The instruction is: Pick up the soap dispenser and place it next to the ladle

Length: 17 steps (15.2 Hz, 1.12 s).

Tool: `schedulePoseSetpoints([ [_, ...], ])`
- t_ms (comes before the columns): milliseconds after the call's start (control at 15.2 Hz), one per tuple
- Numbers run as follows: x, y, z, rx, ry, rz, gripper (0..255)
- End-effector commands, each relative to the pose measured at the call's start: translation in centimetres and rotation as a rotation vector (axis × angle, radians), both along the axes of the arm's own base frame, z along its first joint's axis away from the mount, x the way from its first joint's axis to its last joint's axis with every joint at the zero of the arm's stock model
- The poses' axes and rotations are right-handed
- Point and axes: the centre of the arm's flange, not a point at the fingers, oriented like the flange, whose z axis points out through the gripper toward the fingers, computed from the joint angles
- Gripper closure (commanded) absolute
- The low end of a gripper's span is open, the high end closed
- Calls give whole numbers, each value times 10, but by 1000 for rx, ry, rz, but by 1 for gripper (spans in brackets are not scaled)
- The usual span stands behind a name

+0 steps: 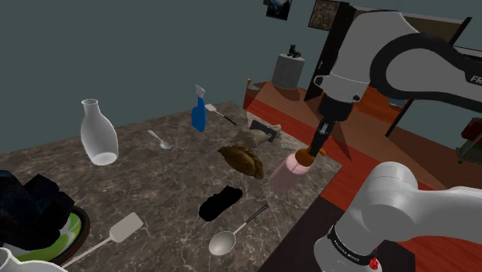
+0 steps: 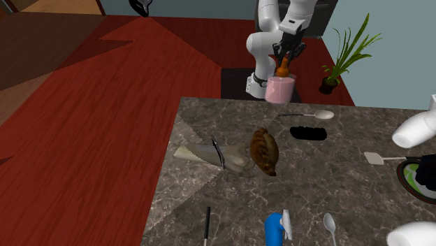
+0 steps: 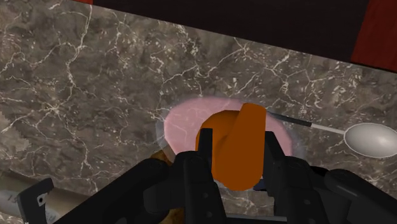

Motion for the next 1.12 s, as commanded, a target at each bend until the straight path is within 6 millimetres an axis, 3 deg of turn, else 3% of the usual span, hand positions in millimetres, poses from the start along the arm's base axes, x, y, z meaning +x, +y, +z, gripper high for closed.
schedulePoseSetpoints([
  [0, 0, 0, -11, 0, -1, 0, 255],
  [1056, 0, 0, -95, 0, -1, 0, 255],
])
